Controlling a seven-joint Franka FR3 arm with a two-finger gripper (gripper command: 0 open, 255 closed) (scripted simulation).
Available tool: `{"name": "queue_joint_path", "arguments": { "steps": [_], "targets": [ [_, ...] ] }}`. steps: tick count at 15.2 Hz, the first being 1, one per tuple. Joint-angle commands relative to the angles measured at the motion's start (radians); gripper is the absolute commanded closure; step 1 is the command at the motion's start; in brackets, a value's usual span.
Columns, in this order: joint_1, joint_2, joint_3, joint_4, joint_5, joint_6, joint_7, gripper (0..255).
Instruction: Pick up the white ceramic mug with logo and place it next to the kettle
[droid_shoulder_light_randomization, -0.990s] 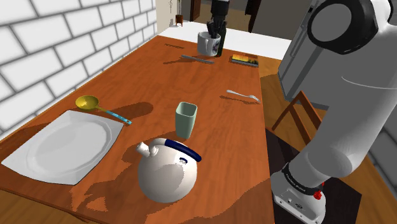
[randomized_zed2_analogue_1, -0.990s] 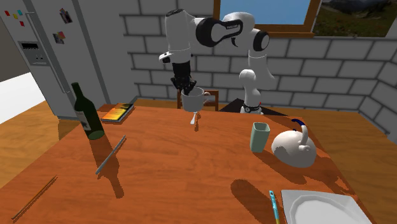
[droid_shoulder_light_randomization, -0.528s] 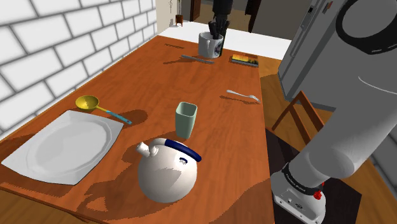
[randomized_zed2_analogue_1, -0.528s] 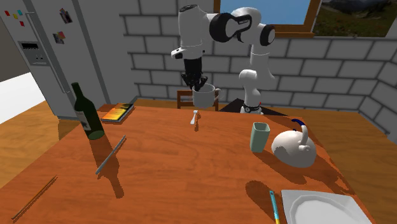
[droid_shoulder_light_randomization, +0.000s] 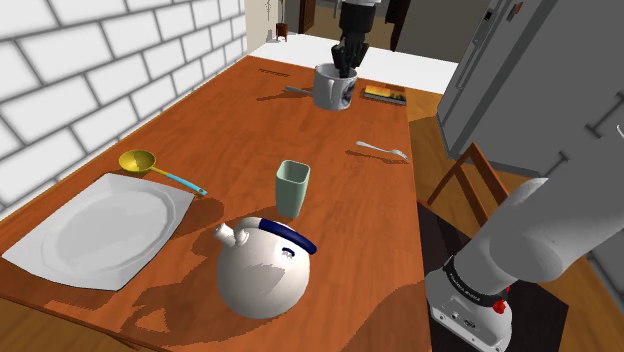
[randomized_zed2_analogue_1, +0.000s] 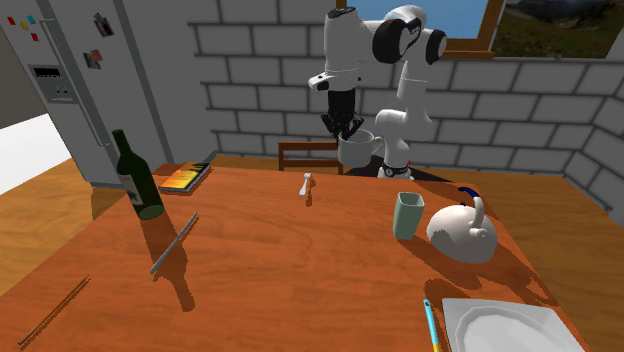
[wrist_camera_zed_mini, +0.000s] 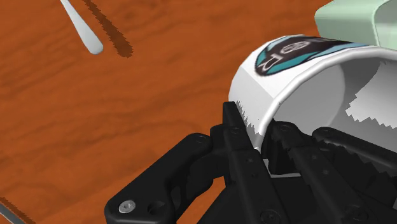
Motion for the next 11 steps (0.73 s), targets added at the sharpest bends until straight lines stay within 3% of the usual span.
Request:
{"name": "queue_joint_path", "arguments": {
  "steps": [1,11],
  "targets": [
    [0.014,-0.067,0.019,-0.072,0.003,0.007,0.033,255],
    [0.084,-0.341,0.136,-0.322,0.062,-0.007,0.203,255]
  ]
}}
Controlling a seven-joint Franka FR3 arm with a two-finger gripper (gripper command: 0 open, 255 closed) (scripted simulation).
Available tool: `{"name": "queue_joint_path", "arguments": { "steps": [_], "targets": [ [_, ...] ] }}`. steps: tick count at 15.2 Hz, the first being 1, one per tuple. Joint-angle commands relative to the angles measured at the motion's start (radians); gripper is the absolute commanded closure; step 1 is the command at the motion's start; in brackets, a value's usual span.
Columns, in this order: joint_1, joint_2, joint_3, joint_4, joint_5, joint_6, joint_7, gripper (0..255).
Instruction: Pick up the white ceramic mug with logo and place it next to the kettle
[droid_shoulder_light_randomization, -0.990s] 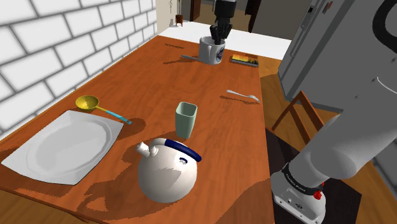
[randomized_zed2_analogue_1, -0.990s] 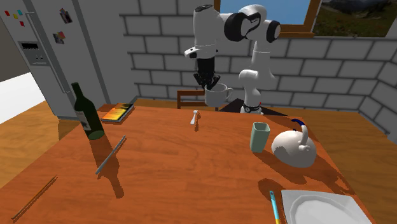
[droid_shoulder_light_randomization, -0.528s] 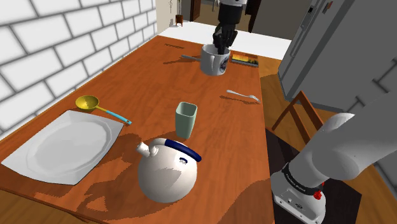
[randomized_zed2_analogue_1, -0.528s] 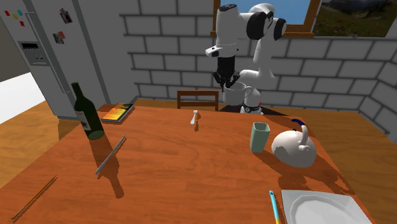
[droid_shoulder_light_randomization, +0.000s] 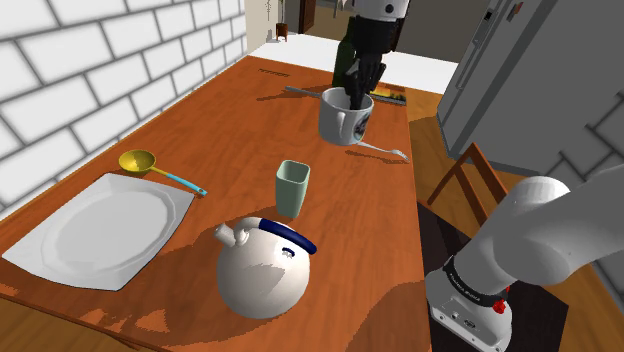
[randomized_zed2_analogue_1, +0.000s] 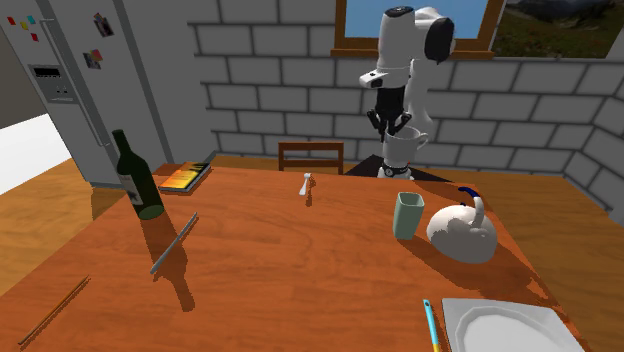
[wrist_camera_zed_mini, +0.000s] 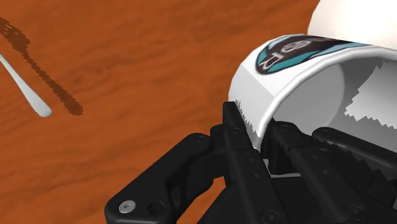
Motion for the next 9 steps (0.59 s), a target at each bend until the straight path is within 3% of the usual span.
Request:
{"name": "queue_joint_path", "arguments": {
  "steps": [1,9],
  "targets": [
    [0.017,-0.043,0.029,-0.036,0.019,-0.004,0.04,255],
    [0.088,-0.211,0.146,-0.142,0.114,-0.047,0.195,255]
  ]
}}
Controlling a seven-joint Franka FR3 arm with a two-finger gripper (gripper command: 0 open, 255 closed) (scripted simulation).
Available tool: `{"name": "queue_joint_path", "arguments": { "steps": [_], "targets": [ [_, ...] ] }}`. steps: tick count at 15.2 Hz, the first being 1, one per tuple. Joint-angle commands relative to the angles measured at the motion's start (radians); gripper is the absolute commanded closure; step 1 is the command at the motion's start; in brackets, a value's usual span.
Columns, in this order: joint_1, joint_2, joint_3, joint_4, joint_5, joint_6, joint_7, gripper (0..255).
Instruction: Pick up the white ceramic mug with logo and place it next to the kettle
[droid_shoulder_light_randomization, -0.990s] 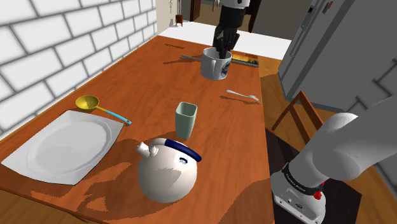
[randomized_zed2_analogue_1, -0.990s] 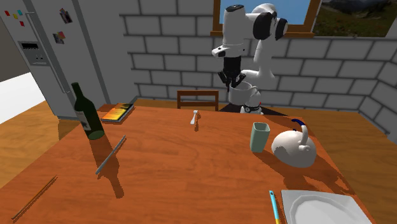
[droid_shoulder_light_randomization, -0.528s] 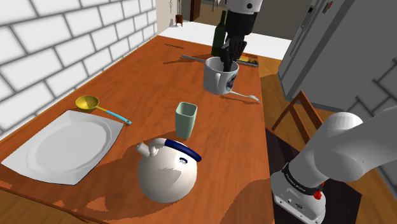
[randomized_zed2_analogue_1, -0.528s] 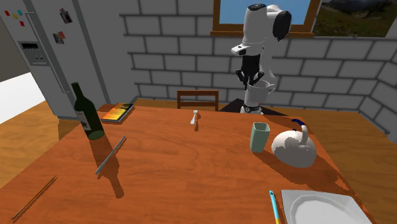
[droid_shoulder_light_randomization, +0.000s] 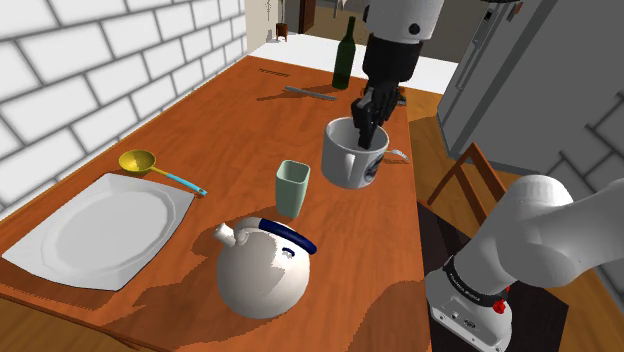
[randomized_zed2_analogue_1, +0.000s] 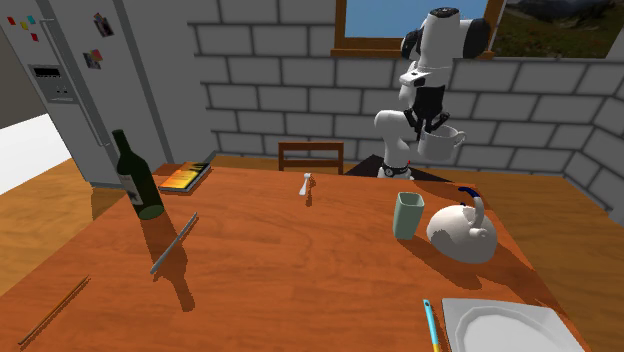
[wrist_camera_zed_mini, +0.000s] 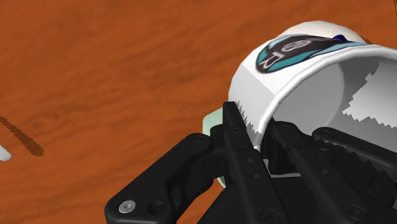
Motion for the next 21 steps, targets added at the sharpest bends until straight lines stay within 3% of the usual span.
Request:
{"name": "queue_joint_path", "arguments": {
  "steps": [1,3,21],
  "targets": [
    [0.018,-0.034,0.029,-0.015,0.026,-0.013,0.04,255],
    [0.036,-0.062,0.058,-0.027,0.051,-0.024,0.077,255],
    [0.052,-0.083,0.1,-0.278,0.091,0.207,0.055,255]
  ]
}}
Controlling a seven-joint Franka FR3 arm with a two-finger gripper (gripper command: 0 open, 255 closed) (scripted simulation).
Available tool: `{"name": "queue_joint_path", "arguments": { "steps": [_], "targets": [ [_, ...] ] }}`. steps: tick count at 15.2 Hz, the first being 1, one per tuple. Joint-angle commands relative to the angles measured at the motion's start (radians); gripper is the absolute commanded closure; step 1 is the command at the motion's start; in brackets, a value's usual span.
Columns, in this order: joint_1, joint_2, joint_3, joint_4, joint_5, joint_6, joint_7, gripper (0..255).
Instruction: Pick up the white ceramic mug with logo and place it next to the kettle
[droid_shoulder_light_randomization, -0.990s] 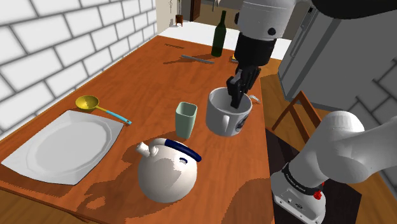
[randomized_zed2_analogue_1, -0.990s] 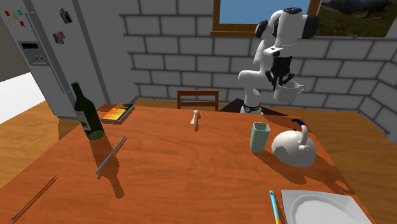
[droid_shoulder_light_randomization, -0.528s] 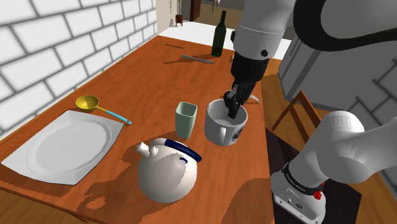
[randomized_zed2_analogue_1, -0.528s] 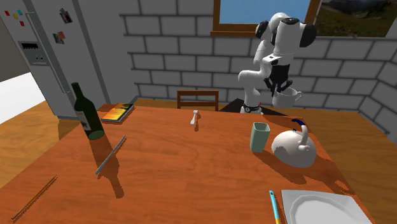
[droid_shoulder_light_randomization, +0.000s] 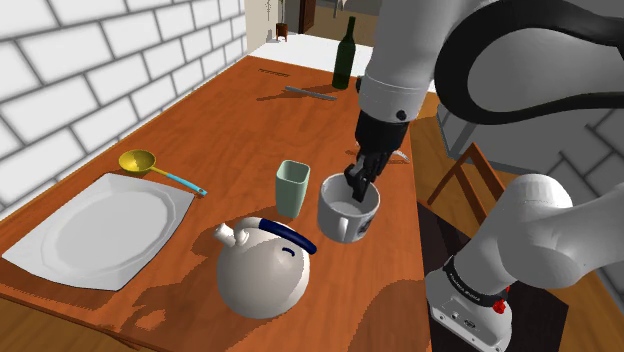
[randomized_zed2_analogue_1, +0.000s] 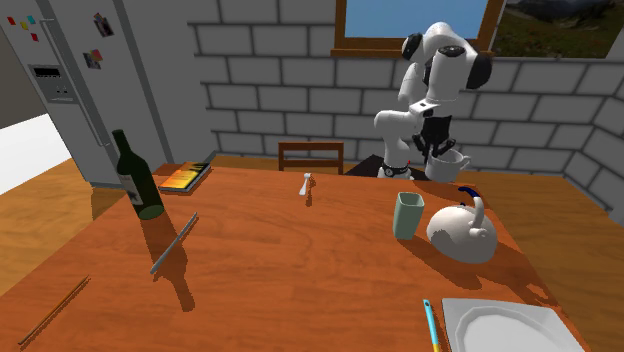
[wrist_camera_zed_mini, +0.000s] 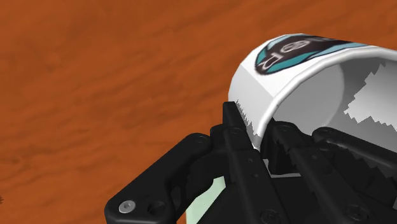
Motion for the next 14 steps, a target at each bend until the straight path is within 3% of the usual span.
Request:
{"name": "queue_joint_path", "arguments": {
  "steps": [1,14],
  "targets": [
    [0.002,0.001,0.006,-0.026,0.006,0.028,-0.001,255],
    [0.014,0.045,0.048,-0.173,0.044,0.218,-0.016,255]
  ]
}}
